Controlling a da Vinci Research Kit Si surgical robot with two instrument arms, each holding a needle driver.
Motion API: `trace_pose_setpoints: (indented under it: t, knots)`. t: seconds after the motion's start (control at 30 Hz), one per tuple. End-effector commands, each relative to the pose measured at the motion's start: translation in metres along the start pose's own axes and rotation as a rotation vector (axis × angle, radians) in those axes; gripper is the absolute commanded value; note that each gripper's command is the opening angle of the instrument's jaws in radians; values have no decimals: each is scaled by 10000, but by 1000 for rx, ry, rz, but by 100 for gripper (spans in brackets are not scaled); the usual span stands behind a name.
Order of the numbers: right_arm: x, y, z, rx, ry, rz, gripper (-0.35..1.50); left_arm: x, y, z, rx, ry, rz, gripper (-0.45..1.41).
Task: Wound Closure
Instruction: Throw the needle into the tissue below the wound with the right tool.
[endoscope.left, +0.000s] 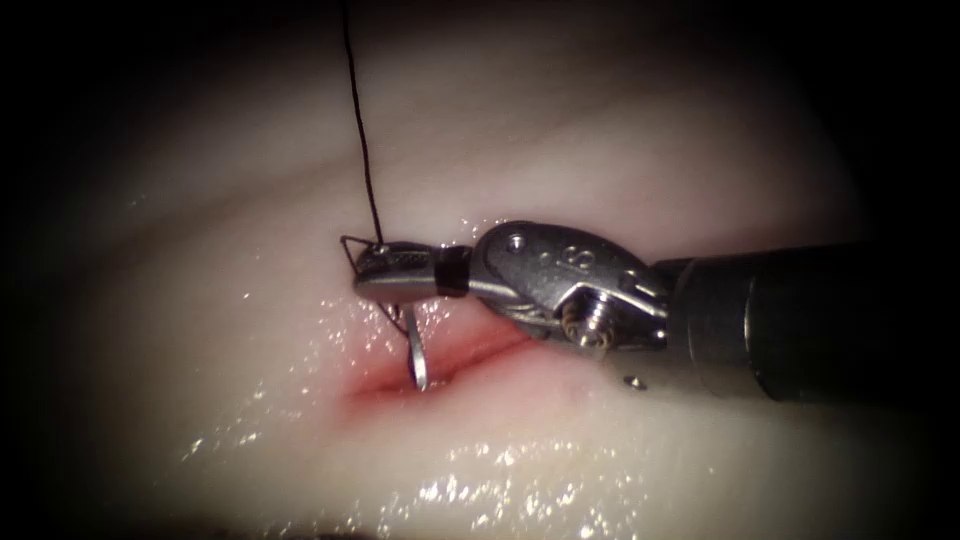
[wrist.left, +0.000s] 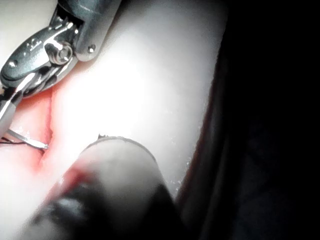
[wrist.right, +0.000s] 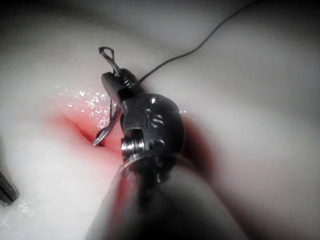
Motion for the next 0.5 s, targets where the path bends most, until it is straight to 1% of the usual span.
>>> trace_pose_setpoints:
  t: [0.03, 0.5]
  knots:
    - [0, 1, 9, 4, 2, 7, -35, 0, 0, 9, 1, 7, 0, -25]
    - [-5, 0, 9, 14, 10, 162, -35, -4, -23, 16, 6, 59, 9, -25]
